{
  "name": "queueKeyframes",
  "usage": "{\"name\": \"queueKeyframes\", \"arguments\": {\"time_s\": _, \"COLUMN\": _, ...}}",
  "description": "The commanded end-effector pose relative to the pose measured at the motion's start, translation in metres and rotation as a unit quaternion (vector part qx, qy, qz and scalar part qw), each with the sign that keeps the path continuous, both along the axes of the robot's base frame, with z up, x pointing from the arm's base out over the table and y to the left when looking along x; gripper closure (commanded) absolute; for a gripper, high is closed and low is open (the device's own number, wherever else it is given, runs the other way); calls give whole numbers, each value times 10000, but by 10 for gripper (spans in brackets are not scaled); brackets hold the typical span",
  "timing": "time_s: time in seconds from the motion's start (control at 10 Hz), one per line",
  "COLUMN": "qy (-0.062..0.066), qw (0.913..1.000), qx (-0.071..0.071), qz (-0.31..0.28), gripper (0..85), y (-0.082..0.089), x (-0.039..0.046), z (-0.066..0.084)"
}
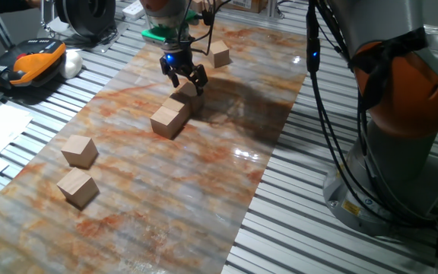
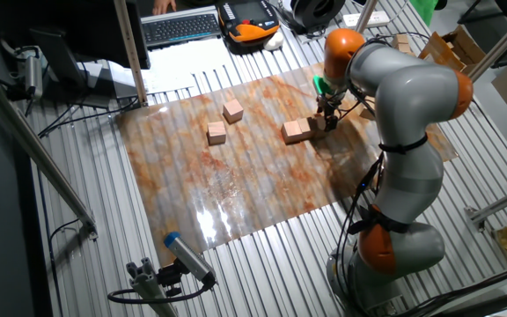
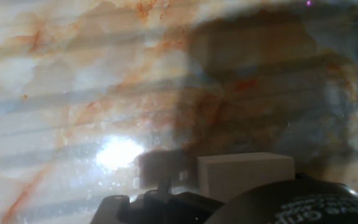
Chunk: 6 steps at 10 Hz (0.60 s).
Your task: Stack the blocks into a pyramid shape
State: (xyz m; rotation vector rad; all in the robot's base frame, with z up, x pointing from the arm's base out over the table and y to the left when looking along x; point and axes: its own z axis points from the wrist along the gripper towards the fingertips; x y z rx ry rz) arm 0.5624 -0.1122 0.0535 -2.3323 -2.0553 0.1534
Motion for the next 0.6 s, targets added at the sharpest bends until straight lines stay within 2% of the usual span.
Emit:
{"name": "queueKeyframes", "arguments": {"time_s": 0.0, "qy": -9, "qw": 10000, "qx": 7, "qz": 0, "gripper": 0, "y": 1, "x": 2, "z": 0}}
{"name": "queueKeyframes", "arguments": {"time_s": 0.5, "qy": 14, "qw": 10000, "qx": 3, "qz": -47, "gripper": 0, "y": 14, "x": 20, "z": 11}}
